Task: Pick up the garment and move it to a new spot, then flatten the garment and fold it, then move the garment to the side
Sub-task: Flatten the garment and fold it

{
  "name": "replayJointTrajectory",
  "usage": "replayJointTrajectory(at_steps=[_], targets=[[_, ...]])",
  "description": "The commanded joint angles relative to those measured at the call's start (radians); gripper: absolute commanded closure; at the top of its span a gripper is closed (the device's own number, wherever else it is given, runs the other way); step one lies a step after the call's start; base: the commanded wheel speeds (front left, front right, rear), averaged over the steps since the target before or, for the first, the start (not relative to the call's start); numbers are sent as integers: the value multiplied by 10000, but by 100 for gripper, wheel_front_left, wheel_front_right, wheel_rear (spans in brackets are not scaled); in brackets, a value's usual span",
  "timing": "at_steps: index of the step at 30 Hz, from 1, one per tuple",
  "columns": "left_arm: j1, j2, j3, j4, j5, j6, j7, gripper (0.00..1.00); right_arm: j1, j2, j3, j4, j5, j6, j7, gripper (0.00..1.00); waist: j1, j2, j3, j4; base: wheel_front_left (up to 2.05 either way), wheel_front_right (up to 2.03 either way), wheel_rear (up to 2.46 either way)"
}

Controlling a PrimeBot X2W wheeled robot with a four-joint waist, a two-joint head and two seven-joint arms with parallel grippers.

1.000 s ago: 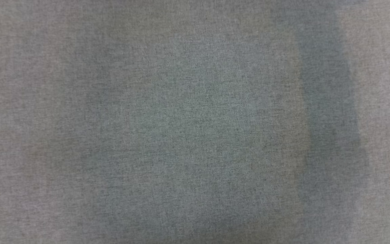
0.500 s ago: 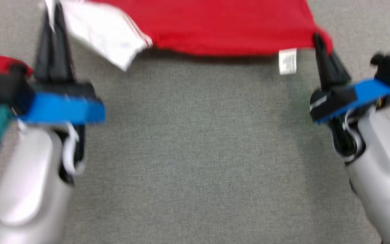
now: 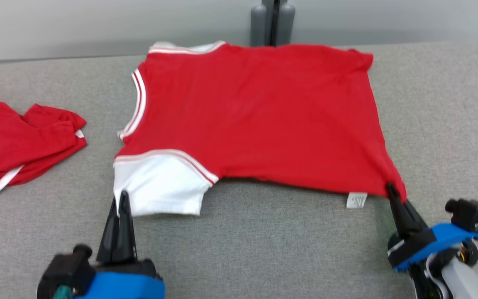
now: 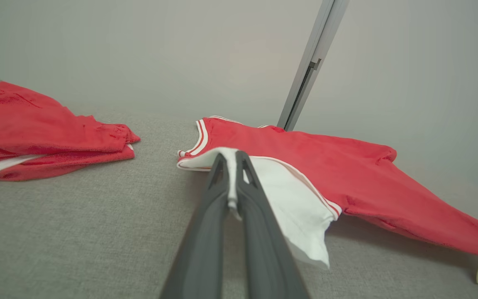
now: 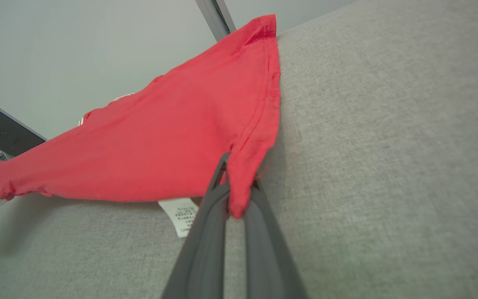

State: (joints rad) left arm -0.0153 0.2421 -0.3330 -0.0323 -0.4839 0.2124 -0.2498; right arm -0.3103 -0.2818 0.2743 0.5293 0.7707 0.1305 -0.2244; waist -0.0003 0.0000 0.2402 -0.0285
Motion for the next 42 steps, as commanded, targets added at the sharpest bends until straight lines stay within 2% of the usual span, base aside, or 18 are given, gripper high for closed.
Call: replayJointTrajectory(at_steps=[1, 10, 18, 27, 42], targets=[[306, -32, 65, -111, -92, 106, -77, 100, 455, -26, -104, -171, -117, 4, 99, 100, 3, 0, -197, -41, 0, 0, 0], [1905, 170, -45, -698, -140, 325, -44, 100, 3017, 137, -1257, -2192, -1059, 4, 1312, 100, 3, 0, -841, 148, 0, 0, 0], [2203, 261, -205, -823, -133, 342, 150, 100, 4311, 942, -2353, -3908, -1931, 5, 2662, 100, 3, 0, -927, 133, 0, 0, 0], [1537, 538, -348, -630, 54, 99, 305, 100, 4352, 1539, -2806, -4450, -2320, 4, 3541, 100, 3, 0, -964, 91, 0, 0, 0], [-376, 1204, -357, 11, 283, -521, 890, 100, 2988, 1643, -2810, -4336, -1903, 5, 4438, 100, 3, 0, -373, -278, 0, 0, 0]])
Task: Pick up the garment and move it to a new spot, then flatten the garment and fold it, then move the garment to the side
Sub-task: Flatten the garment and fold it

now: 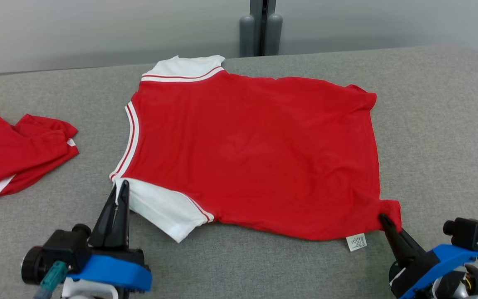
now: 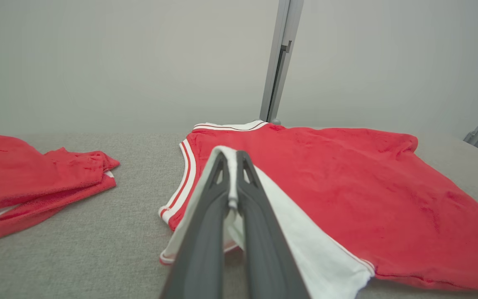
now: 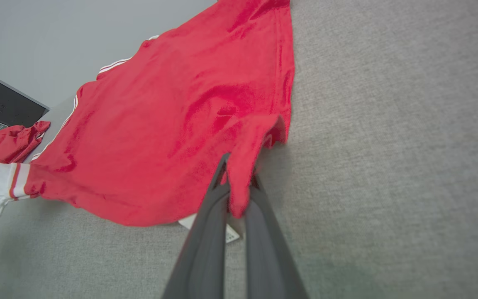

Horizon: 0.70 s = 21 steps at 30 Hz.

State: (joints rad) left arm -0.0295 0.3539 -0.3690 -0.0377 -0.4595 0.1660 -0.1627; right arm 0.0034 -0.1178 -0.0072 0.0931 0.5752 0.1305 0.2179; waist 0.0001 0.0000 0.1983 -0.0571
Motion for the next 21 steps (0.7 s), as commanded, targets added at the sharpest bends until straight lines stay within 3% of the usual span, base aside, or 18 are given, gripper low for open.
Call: replayJointTrajectory(at_steps=[1, 21], targets=[[-394, 109, -14, 141, 41, -120, 41, 100, -237, -35, 52, 38, 78, 5, 80, 100, -1, 0, 110, -3, 0, 0, 0], [-4058, 167, -181, 2960, 131, -1308, 185, 100, -2148, -511, 191, 228, 281, 5, 704, 100, -1, 0, 1400, -220, 0, 0, 0]])
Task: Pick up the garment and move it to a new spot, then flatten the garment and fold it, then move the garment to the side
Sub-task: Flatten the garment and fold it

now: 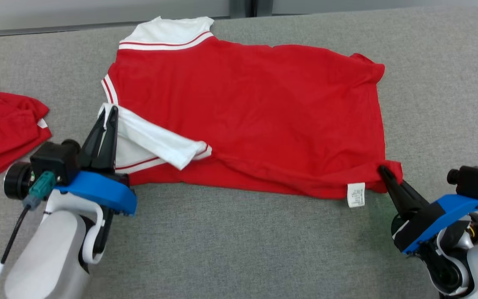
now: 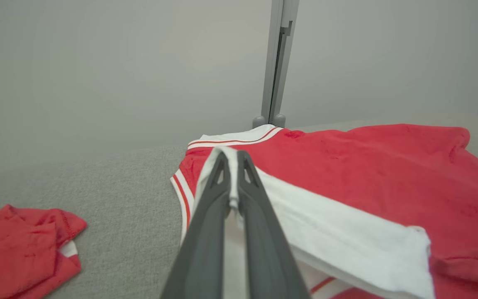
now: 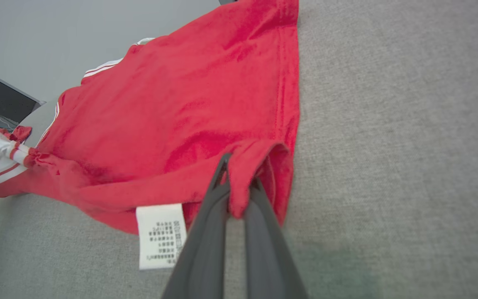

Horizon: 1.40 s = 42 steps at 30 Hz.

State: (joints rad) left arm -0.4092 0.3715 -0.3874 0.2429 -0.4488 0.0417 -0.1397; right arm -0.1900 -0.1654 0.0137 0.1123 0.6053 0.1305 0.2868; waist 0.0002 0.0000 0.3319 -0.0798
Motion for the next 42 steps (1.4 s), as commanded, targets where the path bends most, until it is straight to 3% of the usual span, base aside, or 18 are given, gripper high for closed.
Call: replayJointTrajectory(at_steps=[1, 4, 5, 6, 7, 8, 25, 33, 42], targets=[[-438, -27, -10, 343, 48, -118, -56, 100, -303, -54, -22, 67, -45, 5, 6, 100, -2, 0, 115, 0, 0, 0, 0], [-846, -147, -112, 886, 66, -239, -80, 100, -506, -54, 6, 171, -107, 5, -41, 100, -2, 0, 211, -10, 0, 0, 0], [-971, -183, -141, 1049, 81, -258, -91, 100, -572, -63, 36, 156, -137, 5, -95, 60, -2, 0, 233, -5, 0, 0, 0], [-1102, -229, -158, 1188, 90, -276, -177, 96, -614, -34, 31, 163, -102, 5, -155, 0, -2, 0, 247, 0, 0, 0, 0], [-1193, -259, -168, 1335, 105, -287, -250, 44, -633, -33, 26, 149, -92, 5, -233, 0, -2, 0, 251, 6, 0, 0, 0], [-1252, -291, -164, 1465, 123, -253, -352, 0, -639, -71, 12, 136, -152, 5, -331, 0, -2, 0, 246, 13, 0, 0, 0], [285, -366, 59, 1972, -280, 31, -1001, 0, 521, -362, -262, 186, -991, 5, -937, 0, -2, 0, -480, 290, 0, 0, 0], [911, -354, -28, 2049, -543, 30, -701, 0, 203, -362, -233, 758, -1534, 5, -1010, 0, -2, 0, -376, 364, 0, 0, 0], [509, -514, -292, 2765, -645, -162, -380, 0, -415, -243, 46, 1752, -1811, 5, -1156, 0, -2, 0, -115, 362, 0, 0, 0]])
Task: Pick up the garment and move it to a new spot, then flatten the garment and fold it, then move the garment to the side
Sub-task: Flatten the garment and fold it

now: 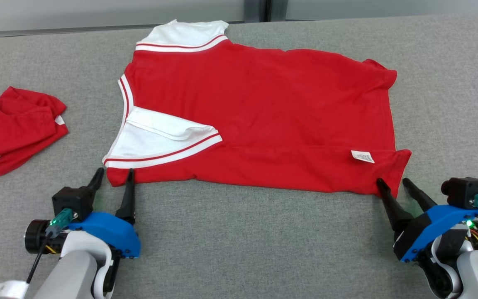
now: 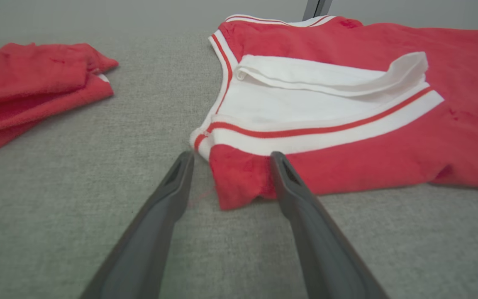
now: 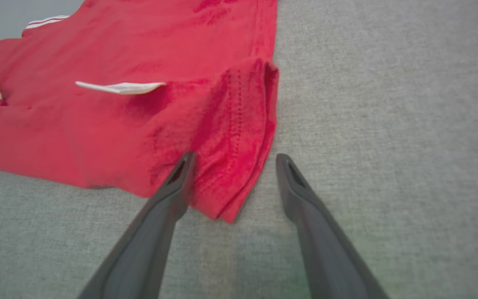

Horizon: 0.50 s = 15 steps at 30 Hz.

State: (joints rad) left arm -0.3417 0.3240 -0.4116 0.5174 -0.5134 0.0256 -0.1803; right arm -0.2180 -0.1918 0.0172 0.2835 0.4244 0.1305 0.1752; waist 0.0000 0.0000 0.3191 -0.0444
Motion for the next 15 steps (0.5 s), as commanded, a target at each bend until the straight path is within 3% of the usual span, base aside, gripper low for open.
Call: replayJointTrajectory(at_steps=[1, 4, 5, 6, 7, 8, 15], targets=[[-201, -70, -66, 142, -41, -15, 91, 0, -196, 17, 61, 172, -45, 5, -61, 0, 0, 0, 27, 12, 0, 0, 0], [-372, -123, -99, 480, -129, -104, 290, 0, -335, 72, 244, 401, -53, 5, -156, 0, 0, 0, 48, 16, 0, 0, 0], [-408, -131, -114, 572, -140, -160, 290, 26, -372, 82, 283, 448, -10, 5, -201, 60, 0, 0, 52, 15, 0, 0, 0], [-435, -161, -120, 657, -165, -191, 271, 61, -407, 65, 314, 485, 5, 5, -246, 94, 0, 0, 53, 12, 0, 0, 0], [-466, -181, -130, 741, -190, -213, 270, 77, -439, 57, 345, 521, 22, 5, -266, 100, 0, 0, 49, 9, 0, 0, 0], [-491, -170, -143, 827, -196, -240, 282, 100, -459, 53, 373, 561, 48, 5, -306, 100, 0, 0, 41, 6, 0, 0, 0], [-455, -273, -93, 1056, -288, -260, -165, 100, -371, -5, 492, 717, 293, 5, -694, 100, 0, 0, -262, -18, 0, 0, 0]])
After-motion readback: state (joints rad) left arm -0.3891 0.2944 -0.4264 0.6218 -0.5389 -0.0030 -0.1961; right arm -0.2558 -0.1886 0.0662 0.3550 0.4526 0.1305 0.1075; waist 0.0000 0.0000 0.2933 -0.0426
